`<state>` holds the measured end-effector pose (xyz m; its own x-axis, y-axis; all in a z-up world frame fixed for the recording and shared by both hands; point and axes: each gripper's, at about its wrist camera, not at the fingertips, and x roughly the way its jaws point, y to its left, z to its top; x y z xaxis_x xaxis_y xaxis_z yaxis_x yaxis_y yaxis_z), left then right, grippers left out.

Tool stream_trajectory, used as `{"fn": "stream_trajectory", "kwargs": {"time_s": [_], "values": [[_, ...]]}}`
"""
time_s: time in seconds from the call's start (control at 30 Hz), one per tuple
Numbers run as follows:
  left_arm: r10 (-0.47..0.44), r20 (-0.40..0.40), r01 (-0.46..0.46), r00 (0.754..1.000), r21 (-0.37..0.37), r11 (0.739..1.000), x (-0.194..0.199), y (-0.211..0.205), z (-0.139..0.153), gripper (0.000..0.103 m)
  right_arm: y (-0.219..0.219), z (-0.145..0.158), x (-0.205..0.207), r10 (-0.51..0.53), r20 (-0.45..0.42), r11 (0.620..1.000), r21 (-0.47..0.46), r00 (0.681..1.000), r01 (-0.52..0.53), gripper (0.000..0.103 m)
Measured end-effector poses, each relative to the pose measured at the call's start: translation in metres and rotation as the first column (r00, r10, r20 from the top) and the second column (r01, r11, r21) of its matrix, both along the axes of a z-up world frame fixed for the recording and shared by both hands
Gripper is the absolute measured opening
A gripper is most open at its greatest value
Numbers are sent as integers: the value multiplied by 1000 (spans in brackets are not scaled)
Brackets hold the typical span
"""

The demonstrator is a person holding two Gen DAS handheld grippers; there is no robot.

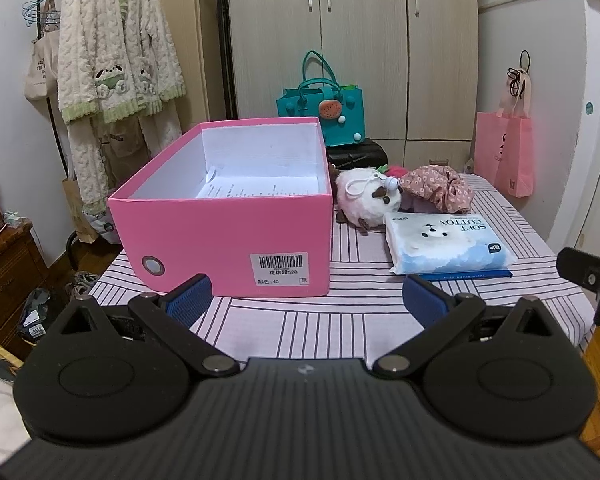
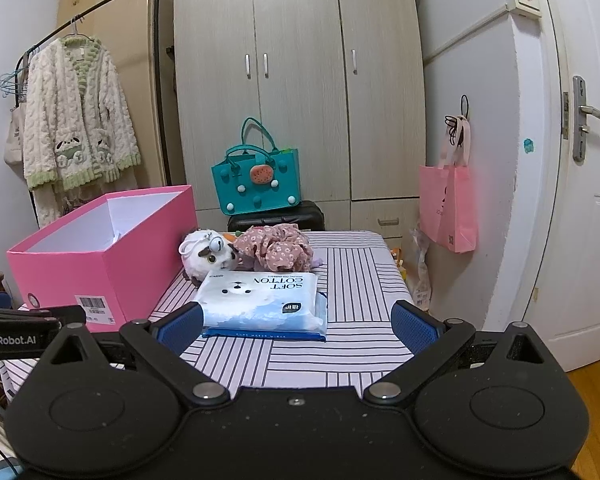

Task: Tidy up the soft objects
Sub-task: 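Move the left gripper toward the white SOFT COTTON pack, then close the left gripper on the edge of the SOFT COTTON pack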

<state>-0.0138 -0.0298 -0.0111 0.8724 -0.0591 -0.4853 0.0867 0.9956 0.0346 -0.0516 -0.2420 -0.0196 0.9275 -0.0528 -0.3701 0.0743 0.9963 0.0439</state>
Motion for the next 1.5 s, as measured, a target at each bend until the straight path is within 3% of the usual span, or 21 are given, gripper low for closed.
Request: {"fn": "stream_trajectory", "kwargs": {"time_s": [0.43,0.6,0.67,0.83,0.97,1.23,1.5], "values": [[-10,2,10,1000,-6,1000,-2,2,1,103,3,-3,1,8,-6,1000,-5,1000,-8,102],[-29,0,29,1000,-25,999,0,1,11,103,-4,1,-3,81,101,997,-5,992,-81,102],[-46,6,46,999,-30,999,2,-1,19,103,-9,6,1,115,103,993,-17,988,-114,102],[-98,33,100,995,-66,993,7,-9,40,103,-27,25,22,191,37,982,-17,981,-190,102],[-148,39,150,988,-57,987,16,-26,45,103,-48,28,46,264,-24,962,79,964,-262,102],[-198,-74,187,977,-138,973,52,-54,20,101,-73,0,107,317,-166,936,212,934,-280,95],[-269,-126,249,955,-157,956,86,-84,7,96,-101,-11,138,360,-206,903,320,910,-285,84]]}}
